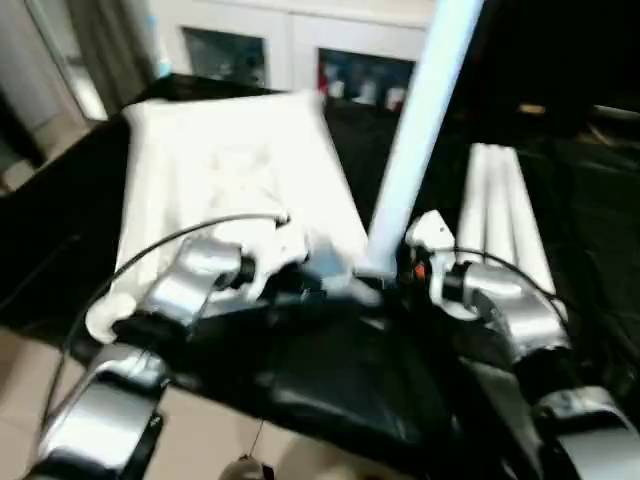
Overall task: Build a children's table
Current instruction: Rotate leg to tighten
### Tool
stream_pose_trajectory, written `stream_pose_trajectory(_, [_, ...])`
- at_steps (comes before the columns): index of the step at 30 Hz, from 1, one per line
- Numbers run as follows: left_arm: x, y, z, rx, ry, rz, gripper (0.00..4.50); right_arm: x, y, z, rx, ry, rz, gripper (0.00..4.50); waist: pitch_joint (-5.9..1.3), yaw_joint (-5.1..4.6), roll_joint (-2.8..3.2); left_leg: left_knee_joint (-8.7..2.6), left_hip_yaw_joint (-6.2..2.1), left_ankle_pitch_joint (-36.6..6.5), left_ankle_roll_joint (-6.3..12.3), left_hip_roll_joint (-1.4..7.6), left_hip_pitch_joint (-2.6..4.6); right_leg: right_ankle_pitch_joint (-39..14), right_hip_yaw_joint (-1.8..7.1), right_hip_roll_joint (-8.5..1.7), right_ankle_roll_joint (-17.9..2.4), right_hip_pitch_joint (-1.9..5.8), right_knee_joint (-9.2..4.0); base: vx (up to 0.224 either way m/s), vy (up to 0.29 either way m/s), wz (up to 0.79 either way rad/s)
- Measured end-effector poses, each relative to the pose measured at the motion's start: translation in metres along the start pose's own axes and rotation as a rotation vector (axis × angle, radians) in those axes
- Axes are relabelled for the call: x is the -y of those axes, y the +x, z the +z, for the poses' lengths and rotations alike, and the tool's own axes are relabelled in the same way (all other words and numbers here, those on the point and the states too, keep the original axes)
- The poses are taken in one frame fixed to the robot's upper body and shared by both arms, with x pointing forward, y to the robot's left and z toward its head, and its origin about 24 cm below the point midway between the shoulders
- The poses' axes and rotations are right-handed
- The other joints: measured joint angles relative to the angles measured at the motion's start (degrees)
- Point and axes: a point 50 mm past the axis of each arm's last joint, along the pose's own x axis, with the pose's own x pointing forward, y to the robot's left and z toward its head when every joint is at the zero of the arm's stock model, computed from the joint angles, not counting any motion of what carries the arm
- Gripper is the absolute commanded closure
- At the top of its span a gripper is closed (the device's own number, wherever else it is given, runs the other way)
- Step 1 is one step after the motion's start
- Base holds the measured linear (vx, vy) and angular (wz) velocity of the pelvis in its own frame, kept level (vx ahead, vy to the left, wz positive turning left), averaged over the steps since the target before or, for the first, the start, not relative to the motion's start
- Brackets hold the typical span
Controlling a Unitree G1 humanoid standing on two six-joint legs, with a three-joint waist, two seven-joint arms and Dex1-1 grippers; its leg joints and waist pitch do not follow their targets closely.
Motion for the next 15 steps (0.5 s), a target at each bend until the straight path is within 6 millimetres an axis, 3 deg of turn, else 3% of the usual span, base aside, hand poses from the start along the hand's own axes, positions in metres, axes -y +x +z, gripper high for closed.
stream_pose_trajectory(4, [-0.0001, -0.0023, -0.0012, -0.005, -0.001, -0.001, 4.5, 0.0009, -0.0054, -0.0001, -0.009, -0.007, 0.022, 0.76, 0.0, -0.15, 0.0, 0.01, 0.0, -0.04, -0.1, 0.02, 0.03, 0.01, 0.0, 0.01, 0.0, 0.01, 0.06, 0.0, 0.0, 0.0])
stream_pose_trajectory(15, [-0.0001, -0.0039, -0.0017, -0.003, -0.006, -0.004, 4.5, -0.0013, -0.0045, -0.0004, 0.0, 0.014, 0.048, 1.67, 0.0, -0.15, 0.0, 0.02, 0.0, 0.0, -0.05, 0.15, 0.01, 0.01, -0.09, 0.08, 0.0, 0.0, 0.09, 0.0, 0.0, 0.0])
